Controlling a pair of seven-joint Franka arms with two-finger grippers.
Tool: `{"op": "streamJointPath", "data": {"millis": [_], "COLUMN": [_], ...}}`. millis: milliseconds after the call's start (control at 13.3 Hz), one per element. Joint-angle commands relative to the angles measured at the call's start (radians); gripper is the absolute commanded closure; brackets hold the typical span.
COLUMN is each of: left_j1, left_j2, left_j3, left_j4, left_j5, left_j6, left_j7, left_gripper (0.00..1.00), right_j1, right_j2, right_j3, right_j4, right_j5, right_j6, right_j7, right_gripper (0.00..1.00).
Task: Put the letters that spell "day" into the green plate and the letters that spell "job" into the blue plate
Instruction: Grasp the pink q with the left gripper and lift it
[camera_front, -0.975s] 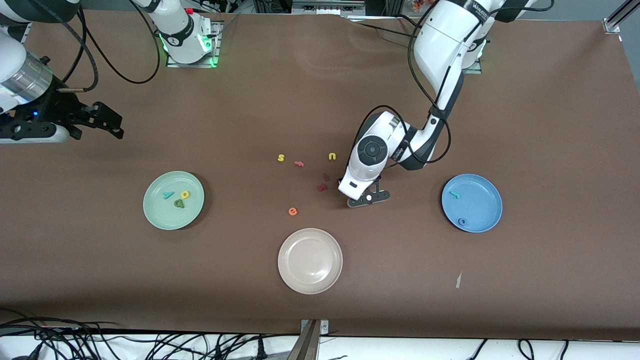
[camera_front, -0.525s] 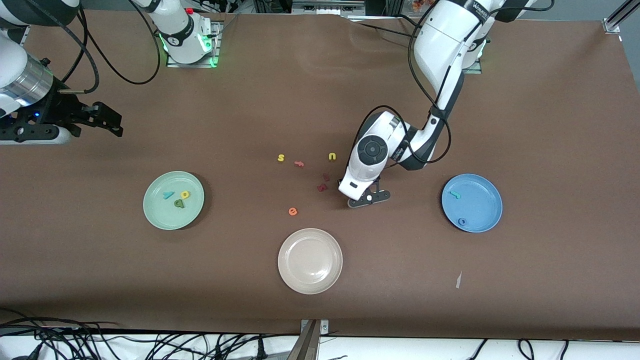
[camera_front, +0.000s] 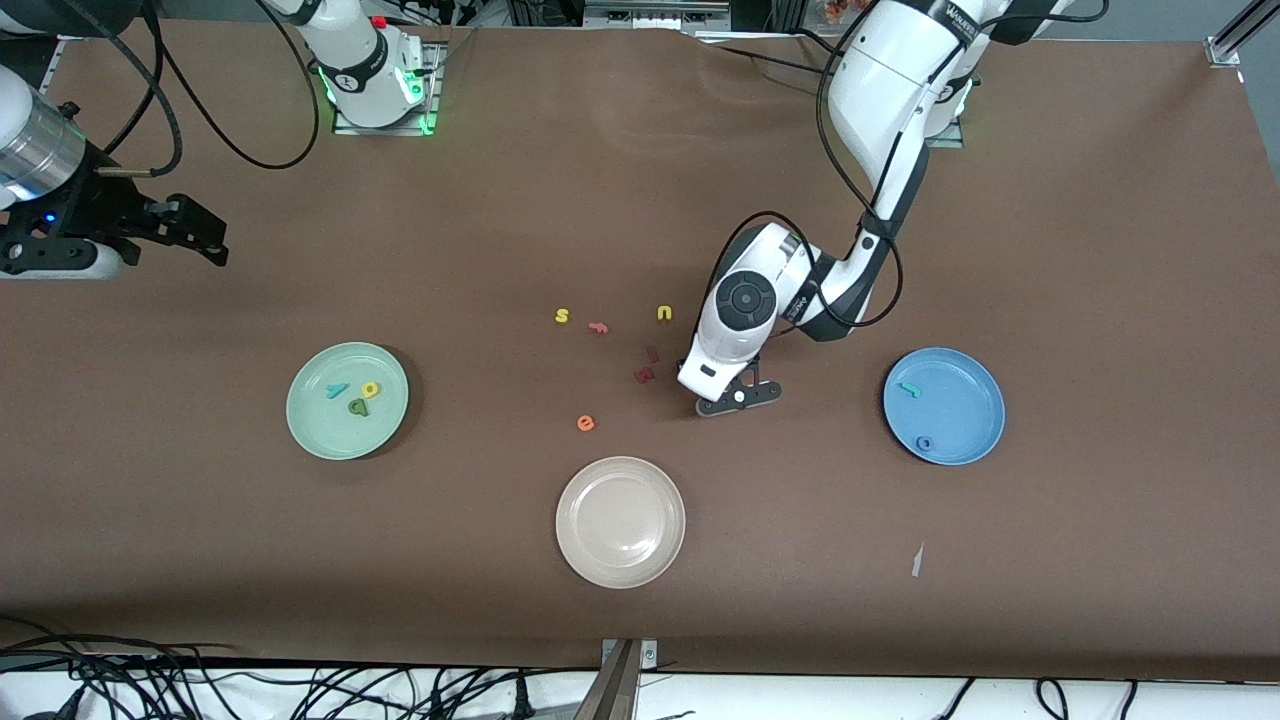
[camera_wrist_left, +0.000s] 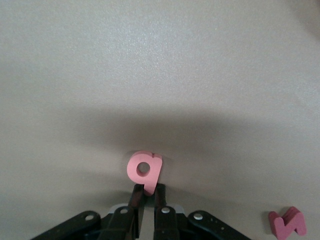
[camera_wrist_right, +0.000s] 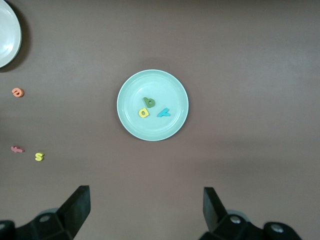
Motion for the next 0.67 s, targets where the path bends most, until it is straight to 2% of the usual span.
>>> {"op": "streamJointPath", "data": {"millis": [0, 75, 150, 225, 375, 600], "left_j1": [-0.007, -0.006, -0.001, 0.004, 0.007, 0.013], "left_j2": [0.035, 0.035, 0.035, 0.034, 0.037, 0.038], "left_j3": [0.010, 0.010, 0.010, 0.010, 0.011, 0.013], "left_j4": [0.018, 0.019, 0.019, 0.021, 0.050, 0.053], "left_j5": [0.028, 0.028, 0.020, 0.015, 0.017, 0.028], "left_j6": [0.029, 0.029, 0.029, 0.029, 0.019, 0.019], "left_j7": [-0.020, -0.019, -0.022, -0.022, -0.022, 0.014], "left_gripper": [0.84, 0.67, 0.24, 0.10, 0.02, 0.02], "right_j1": [-0.004, -0.007, -0.008, -0.008, -0.007, -0.008], "right_j2": [0.028, 0.028, 0.028, 0.031, 0.044, 0.046], "right_j3": [-0.005, -0.013, -0.016, -0.016, -0.016, -0.016], "right_j4": [0.044, 0.045, 0.050, 0.050, 0.050, 0.050], "right_j5": [-0.015, -0.007, -0.002, -0.002, -0.001, -0.004], "right_j6": [-0.026, -0.023, -0.022, -0.022, -0.020, -0.020], "right_j7": [-0.006, -0.006, -0.006, -0.005, -0.002, -0.003], "right_gripper": [0.00, 0.00, 0.00, 0.00, 0.00, 0.00]}}
